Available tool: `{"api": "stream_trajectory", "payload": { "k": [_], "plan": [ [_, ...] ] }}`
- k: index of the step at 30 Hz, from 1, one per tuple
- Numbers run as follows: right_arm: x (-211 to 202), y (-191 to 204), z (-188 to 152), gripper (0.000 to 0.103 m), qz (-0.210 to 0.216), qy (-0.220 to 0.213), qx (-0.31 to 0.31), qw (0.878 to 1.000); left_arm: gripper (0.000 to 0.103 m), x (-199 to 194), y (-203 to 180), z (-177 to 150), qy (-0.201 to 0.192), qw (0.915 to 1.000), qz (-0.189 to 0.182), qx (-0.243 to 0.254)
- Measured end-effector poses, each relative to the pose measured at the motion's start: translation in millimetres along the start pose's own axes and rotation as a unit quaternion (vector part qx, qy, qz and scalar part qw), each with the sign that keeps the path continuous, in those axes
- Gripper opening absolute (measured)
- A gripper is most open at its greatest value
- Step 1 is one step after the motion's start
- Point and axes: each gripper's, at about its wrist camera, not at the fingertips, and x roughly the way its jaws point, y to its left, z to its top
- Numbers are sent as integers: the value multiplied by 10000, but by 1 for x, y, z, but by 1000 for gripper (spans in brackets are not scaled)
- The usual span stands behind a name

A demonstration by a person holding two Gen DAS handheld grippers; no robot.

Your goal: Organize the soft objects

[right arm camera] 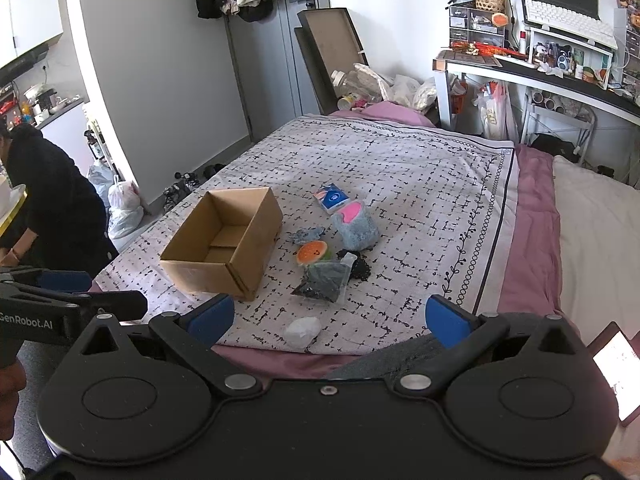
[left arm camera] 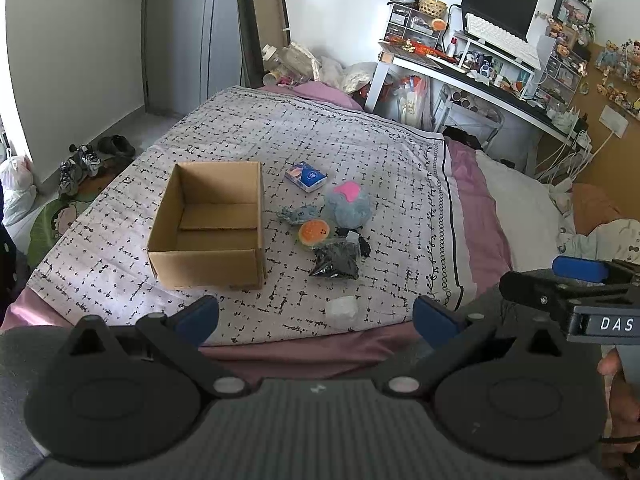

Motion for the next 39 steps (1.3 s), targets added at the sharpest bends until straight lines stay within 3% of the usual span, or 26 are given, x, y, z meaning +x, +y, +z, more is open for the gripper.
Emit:
{"api": "stream_trajectory", "payload": {
  "k": [39],
  "plan": [
    [6, -4, 0, 103, -106, 92, 8, 9999, 102, 4, -10, 5, 55, 9999, -43, 97]
  ]
}}
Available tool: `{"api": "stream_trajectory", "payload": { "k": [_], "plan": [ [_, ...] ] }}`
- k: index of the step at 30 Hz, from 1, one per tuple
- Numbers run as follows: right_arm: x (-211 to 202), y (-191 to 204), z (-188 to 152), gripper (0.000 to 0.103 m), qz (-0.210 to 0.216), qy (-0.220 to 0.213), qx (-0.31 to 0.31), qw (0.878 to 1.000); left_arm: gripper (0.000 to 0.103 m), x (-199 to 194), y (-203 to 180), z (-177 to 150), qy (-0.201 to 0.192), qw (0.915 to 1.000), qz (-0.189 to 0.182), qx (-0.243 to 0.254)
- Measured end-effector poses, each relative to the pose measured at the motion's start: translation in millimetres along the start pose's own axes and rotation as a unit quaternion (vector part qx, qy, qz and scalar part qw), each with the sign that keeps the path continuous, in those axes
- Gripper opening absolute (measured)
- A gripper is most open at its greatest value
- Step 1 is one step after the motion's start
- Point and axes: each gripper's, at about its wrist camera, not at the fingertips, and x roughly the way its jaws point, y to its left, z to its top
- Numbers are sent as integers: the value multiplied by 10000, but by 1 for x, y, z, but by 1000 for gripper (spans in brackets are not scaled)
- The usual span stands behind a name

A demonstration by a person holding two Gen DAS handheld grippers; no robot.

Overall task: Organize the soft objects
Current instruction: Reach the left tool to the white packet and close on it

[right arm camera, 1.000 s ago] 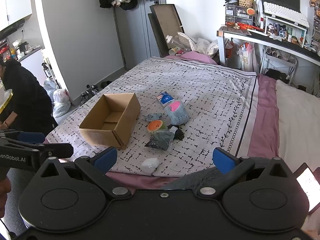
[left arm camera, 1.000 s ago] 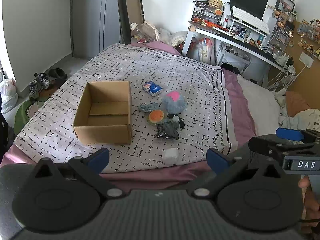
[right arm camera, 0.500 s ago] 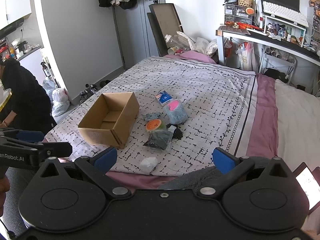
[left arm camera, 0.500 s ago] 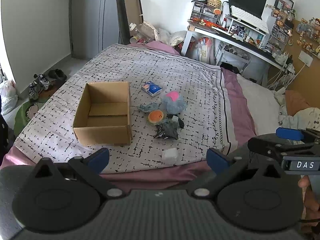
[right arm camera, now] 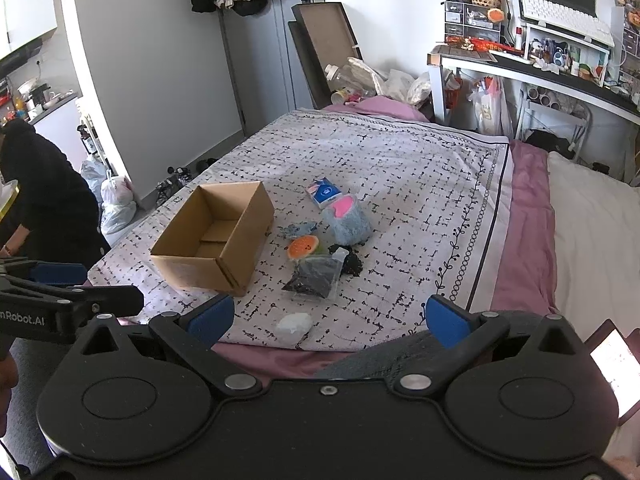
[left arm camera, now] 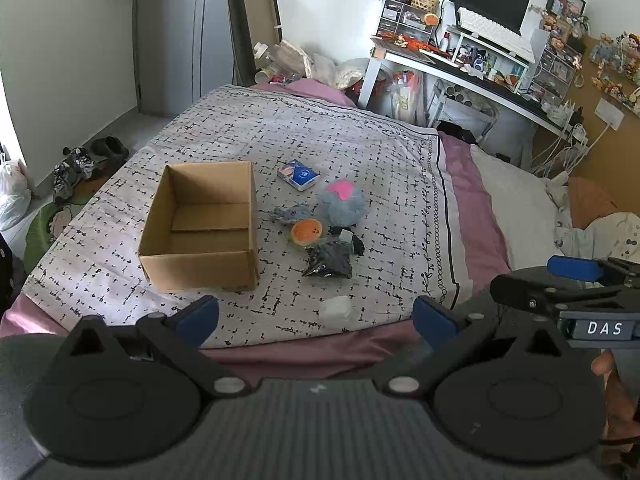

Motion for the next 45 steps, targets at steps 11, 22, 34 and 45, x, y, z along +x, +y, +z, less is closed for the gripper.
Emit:
{"api": "stream_trajectory", "payload": {
  "k": [11, 22, 34, 45],
  "plan": [
    [18, -8, 1, 103, -32, 163, 165, 9997, 102, 21, 1, 8, 105, 9999, -77, -7],
    [50, -23, 4, 103, -25, 466, 442, 9979, 101, 51, 10, 16, 210, 9993, -184, -229],
    [84, -38, 6, 103, 16, 619, 733, 9954, 99, 100, 10, 16, 561, 9973, -340, -318],
    [111, -44, 12, 103, 142, 750, 787, 9940, 93, 150, 8, 14, 952, 9931, -460, -513]
  ]
}}
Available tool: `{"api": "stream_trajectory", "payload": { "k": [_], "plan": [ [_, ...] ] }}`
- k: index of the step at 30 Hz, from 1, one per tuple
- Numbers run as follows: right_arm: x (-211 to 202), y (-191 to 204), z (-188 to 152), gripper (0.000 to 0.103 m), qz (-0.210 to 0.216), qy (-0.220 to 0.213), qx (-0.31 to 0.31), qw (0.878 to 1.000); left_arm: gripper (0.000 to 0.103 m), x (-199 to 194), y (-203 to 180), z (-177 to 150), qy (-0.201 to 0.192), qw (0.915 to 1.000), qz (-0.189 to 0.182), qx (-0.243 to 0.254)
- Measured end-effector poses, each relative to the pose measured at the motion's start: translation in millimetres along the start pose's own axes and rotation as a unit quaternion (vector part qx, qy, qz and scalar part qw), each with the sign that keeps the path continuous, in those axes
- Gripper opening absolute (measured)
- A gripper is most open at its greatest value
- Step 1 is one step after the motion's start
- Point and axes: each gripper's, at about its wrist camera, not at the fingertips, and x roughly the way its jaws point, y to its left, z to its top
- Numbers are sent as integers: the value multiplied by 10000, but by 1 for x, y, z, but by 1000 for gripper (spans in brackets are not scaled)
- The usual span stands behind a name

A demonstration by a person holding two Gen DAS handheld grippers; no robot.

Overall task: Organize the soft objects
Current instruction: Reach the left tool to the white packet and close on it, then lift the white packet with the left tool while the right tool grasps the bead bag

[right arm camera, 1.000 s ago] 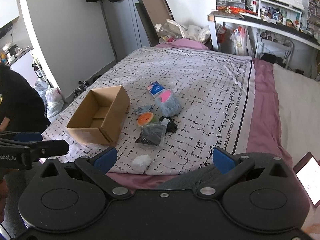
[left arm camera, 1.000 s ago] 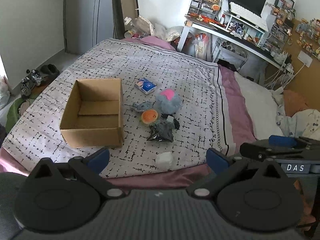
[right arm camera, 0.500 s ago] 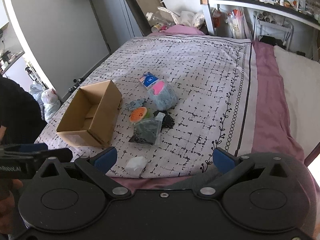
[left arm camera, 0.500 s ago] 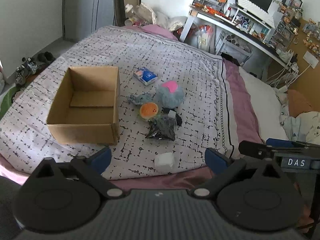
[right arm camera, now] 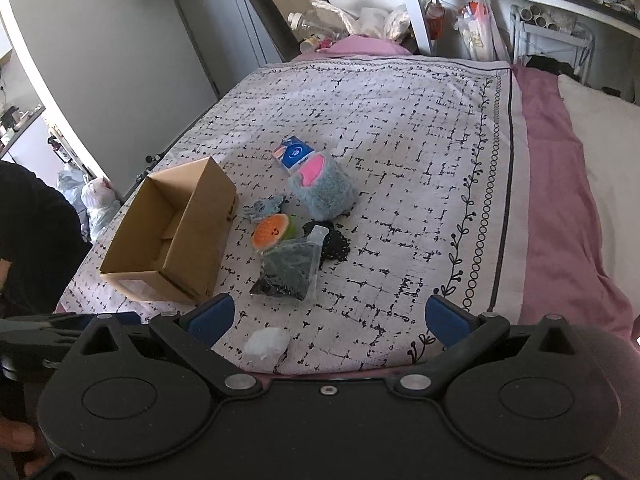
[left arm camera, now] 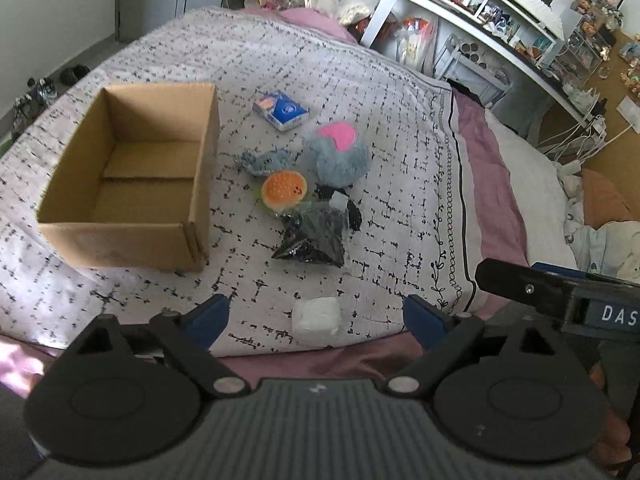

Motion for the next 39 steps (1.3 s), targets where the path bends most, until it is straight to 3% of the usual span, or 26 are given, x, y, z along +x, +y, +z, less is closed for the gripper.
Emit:
{"api": "stream_trajectory", "payload": {
  "k": [29, 32, 33, 39],
  "plan": [
    [86, -14, 23, 102, 349, 727, 494, 9955, 70, 117, 9, -1, 1155, 9921, -138, -471],
    [96, -12, 25, 101, 354, 807, 499, 9949, 55, 126, 13, -2, 1267, 9903, -183, -533],
    [99, -11, 25, 101, 357, 828, 496, 9947, 45, 128, 15, -2, 1321, 9895, -206, -550],
    [119, -5, 26, 97, 405, 935, 452, 9938, 44, 127, 26, 2, 1221, 9900, -191, -686]
  ]
}}
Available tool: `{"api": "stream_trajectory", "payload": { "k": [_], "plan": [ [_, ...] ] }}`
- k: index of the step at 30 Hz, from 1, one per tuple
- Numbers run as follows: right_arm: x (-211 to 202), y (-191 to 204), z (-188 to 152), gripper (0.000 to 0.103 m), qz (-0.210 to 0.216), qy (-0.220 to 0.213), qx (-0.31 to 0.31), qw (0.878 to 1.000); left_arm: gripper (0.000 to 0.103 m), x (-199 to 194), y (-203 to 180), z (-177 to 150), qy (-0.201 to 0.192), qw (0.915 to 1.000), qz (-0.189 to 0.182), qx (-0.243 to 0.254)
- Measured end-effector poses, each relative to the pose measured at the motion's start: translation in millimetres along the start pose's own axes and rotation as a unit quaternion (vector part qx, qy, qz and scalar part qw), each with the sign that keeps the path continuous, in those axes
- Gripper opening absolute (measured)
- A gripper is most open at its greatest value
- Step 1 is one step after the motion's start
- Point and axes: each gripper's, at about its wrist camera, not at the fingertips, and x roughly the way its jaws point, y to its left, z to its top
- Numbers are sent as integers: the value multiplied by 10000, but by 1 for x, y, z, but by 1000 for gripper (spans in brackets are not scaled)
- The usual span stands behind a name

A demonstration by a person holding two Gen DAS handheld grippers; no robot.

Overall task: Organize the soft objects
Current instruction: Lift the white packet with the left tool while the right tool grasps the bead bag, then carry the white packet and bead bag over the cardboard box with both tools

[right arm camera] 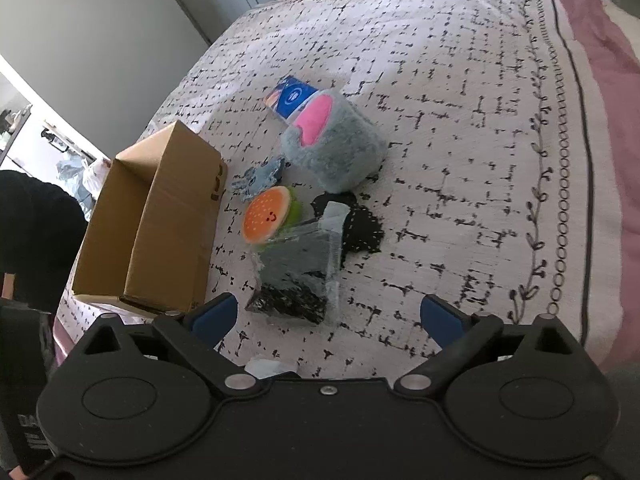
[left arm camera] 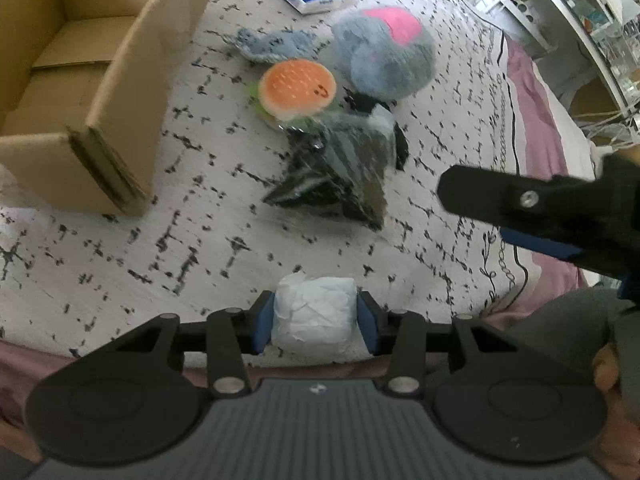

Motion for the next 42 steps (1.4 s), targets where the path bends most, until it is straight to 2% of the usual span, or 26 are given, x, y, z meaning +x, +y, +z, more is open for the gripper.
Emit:
{"api": "stream_trajectory", "payload": {
  "k": [6, 13, 16, 20, 28, 30, 32, 34, 37, 42],
  "plan": [
    [17, 7, 4, 94, 74, 49, -54, 9999, 44, -6, 13, 8, -126, 9998, -5, -160],
    [40, 9, 9, 83, 51, 108, 32, 9999, 44, -7, 25, 10, -158, 9994, -70, -305],
    [46, 10, 11, 82, 58, 112, 96, 9999, 44, -8, 30, 12, -182, 9993, -53, -323],
    [55, 10, 14, 75, 69, 141, 228, 9996, 44, -7, 36, 14, -190, 9991, -47, -370],
    [65, 16, 13, 73, 92, 129, 266, 9995, 44, -7, 41, 11, -271, 9989, -74, -368],
    [67, 17, 13, 65, 141, 111, 252, 9995, 44, -8, 42, 11, -305, 9988, -62, -369],
    [69, 19, 12, 43, 246, 116, 231, 9994, 44, -10, 44, 10, -343, 9987, -56, -366],
    [70, 20, 12, 34, 301, 135, 209, 9992, 44, -11, 45, 10, -364, 9986, -74, -375],
    [66, 26, 10, 28, 249, 54, 119, 9996, 44, -18, 44, 10, -482, 9982, -91, -333],
    [47, 30, 4, 28, 119, -130, 82, 9998, 44, -33, 43, 6, -676, 9973, -146, -239]
  ]
}}
